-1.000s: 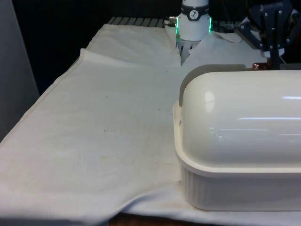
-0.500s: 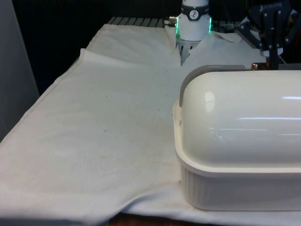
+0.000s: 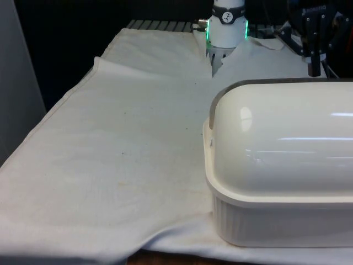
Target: Open the lid, then close it.
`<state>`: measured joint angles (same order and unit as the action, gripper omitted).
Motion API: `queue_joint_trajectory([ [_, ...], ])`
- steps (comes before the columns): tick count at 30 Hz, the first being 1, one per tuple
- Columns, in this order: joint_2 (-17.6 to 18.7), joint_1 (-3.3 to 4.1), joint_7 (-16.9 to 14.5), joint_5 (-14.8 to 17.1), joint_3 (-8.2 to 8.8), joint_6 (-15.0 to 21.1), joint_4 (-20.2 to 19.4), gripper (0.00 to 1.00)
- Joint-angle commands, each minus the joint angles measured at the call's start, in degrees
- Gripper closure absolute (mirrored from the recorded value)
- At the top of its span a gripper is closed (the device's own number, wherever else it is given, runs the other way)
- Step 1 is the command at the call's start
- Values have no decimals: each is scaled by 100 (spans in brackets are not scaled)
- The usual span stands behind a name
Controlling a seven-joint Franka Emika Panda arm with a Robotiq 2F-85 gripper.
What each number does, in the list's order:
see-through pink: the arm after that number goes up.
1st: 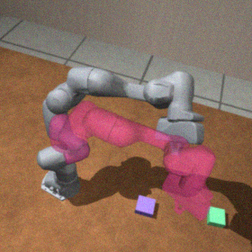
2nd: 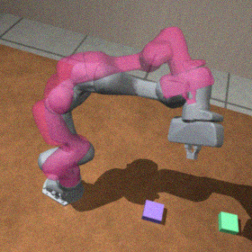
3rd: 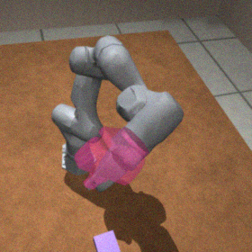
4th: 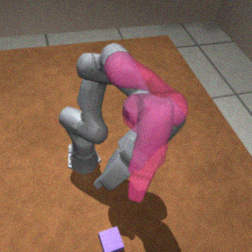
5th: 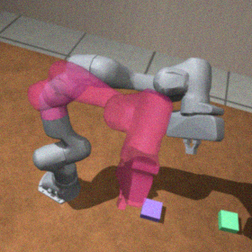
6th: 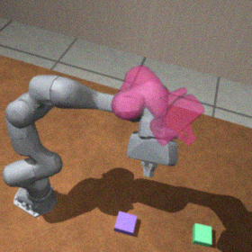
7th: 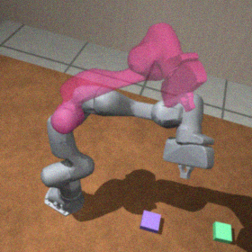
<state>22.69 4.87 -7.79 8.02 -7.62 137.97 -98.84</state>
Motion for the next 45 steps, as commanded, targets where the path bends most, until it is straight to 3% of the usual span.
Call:
queue_joint_trajectory([
  [1, -57, 0, 17, 63, -29, -23, -109, 100],
  [10, -195, 40, 34, 195, -74, -86, -430, 100],
  [24, -424, 34, 46, 298, -103, -372, -900, 100],
  [33, -424, 17, 52, 275, -34, -539, -1140, 100],
  [45, -493, 34, 57, 160, 120, -407, -1524, 100],
])
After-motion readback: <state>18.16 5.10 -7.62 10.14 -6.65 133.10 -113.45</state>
